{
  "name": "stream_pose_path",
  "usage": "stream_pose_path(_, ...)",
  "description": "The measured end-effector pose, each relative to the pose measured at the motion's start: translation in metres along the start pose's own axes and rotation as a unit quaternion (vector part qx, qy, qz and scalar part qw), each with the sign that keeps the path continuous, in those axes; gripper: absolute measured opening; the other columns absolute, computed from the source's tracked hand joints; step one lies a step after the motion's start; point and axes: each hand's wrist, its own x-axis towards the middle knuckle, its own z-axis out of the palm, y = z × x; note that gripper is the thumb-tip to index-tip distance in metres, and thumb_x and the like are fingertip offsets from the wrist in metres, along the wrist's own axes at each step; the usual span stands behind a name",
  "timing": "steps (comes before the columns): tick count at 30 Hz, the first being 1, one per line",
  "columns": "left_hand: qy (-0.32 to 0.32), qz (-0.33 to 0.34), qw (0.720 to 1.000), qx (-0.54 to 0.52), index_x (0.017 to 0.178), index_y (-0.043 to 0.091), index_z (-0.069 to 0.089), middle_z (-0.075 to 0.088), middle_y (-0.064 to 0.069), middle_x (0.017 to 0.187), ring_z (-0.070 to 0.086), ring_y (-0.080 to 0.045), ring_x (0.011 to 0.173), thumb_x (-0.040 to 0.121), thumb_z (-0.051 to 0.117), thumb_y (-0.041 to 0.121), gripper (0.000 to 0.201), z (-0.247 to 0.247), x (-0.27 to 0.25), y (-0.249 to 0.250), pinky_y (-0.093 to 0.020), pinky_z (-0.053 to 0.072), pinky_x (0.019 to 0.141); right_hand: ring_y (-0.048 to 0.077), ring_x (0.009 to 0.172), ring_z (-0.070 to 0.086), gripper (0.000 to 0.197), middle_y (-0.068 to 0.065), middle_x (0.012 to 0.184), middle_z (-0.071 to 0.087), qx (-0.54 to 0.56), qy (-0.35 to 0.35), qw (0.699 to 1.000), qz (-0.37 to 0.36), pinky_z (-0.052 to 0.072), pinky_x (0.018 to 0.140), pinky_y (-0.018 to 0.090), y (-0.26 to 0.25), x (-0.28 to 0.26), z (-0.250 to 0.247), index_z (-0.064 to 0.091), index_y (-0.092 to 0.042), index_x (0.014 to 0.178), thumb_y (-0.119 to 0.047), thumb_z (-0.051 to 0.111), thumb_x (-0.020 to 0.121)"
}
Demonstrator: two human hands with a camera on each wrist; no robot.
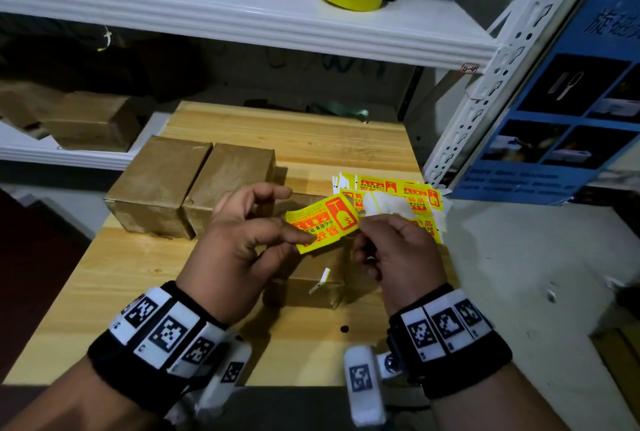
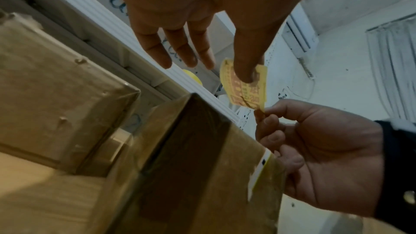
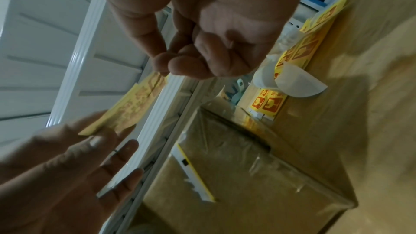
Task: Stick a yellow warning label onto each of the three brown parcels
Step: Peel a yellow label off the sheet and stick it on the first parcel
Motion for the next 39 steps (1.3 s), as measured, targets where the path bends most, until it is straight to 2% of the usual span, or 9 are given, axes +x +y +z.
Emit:
stream_pose_path(4,0.009,-0.072,0.996,-0.055,0.097,0.033,0.081,0.070,0.014,0.112,0.064,-0.015,0.112,0.080,0.068,0.025,0.023,0.001,0.001,-0.002,-0.045,0.054,0.093,0.013,0.049,0.050,0.036,-0.003,0.053,0.060,-0.040,0.013,0.997,-0.068,0.038,0.048,0.021,0.006,0.003,0.002,0.072,-0.025,0.058,-0.009,0.068,0.090)
stream_pose_path(10,0.068,-0.161,0.977,-0.119,0.089,0.017,0.078,0.076,0.006,0.083,0.069,0.003,0.077,0.081,0.082,0.009,0.012,0.001,0.008,0.007,-0.008,0.050,0.062,0.013,0.051,0.049,0.031,-0.003,0.051,0.058,-0.065,0.008,0.995,-0.070,0.038,0.050,0.025,0.010,0.004,0.006,0.073,-0.024,0.059,-0.008,0.074,0.086)
stream_pose_path(16,0.094,-0.253,0.929,-0.255,0.098,0.009,0.060,0.068,0.001,0.064,0.066,-0.016,0.067,0.078,0.076,-0.009,0.032,0.000,0.014,-0.006,-0.037,0.055,0.075,0.005,0.048,0.044,0.026,-0.008,0.048,0.055,-0.083,-0.007,0.992,-0.092,0.037,0.049,0.016,0.011,0.001,0.009,0.071,-0.019,0.062,-0.008,0.076,0.085)
stream_pose_path(20,0.040,-0.266,0.949,-0.163,0.092,0.010,0.067,0.072,-0.012,0.068,0.070,-0.020,0.065,0.080,0.078,-0.003,0.021,-0.003,0.012,0.000,-0.025,0.056,0.062,-0.002,0.049,0.049,0.020,-0.016,0.049,0.059,-0.104,0.017,0.988,-0.109,0.039,0.053,0.011,0.013,0.005,0.009,0.072,-0.017,0.070,-0.011,0.073,0.089)
stream_pose_path(22,0.018,-0.256,0.961,-0.099,0.088,0.013,0.065,0.074,-0.012,0.073,0.073,-0.021,0.068,0.079,0.082,0.006,0.020,-0.003,0.009,0.003,-0.025,0.059,0.061,-0.005,0.052,0.053,0.018,-0.017,0.053,0.064,-0.117,0.024,0.986,-0.116,0.041,0.056,0.009,0.014,0.007,0.011,0.072,-0.020,0.072,-0.014,0.073,0.089)
stream_pose_path(25,-0.016,-0.224,0.974,-0.012,0.083,0.022,0.061,0.074,0.003,0.073,0.072,-0.017,0.069,0.078,0.084,0.021,0.023,-0.002,0.005,0.006,-0.042,0.060,0.068,-0.003,0.057,0.056,0.017,-0.007,0.063,0.069,-0.133,0.033,0.982,-0.133,0.043,0.058,0.008,0.014,0.012,0.015,0.072,-0.020,0.073,-0.017,0.074,0.090)
stream_pose_path(29,-0.034,-0.156,0.985,0.069,0.079,0.027,0.055,0.068,0.009,0.070,0.064,-0.004,0.068,0.079,0.079,0.029,0.024,0.001,0.004,0.010,-0.033,0.049,0.062,0.007,0.068,0.065,0.022,0.004,0.077,0.075,-0.173,0.040,0.969,-0.172,0.046,0.063,0.010,0.014,0.018,0.022,0.069,-0.026,0.068,-0.019,0.074,0.089)
stream_pose_path(35,-0.093,-0.102,0.982,0.129,0.086,0.033,0.050,0.060,0.013,0.073,0.057,-0.005,0.075,0.085,0.066,0.035,0.017,0.009,0.006,0.005,-0.039,0.044,0.076,0.001,0.065,0.060,0.032,-0.018,0.073,0.070,-0.221,0.023,0.954,-0.202,0.049,0.067,0.021,0.016,0.027,0.027,0.065,-0.039,0.063,-0.020,0.073,0.088)
stream_pose_path(39,-0.104,-0.078,0.980,0.153,0.087,0.034,0.051,0.059,0.014,0.072,0.056,-0.011,0.073,0.083,0.059,0.040,0.010,0.013,0.007,0.001,-0.037,0.042,0.077,-0.004,0.060,0.058,0.033,-0.031,0.060,0.062,-0.234,0.026,0.954,-0.183,0.043,0.061,0.015,0.020,0.033,0.027,0.064,-0.037,0.062,-0.019,0.073,0.088)
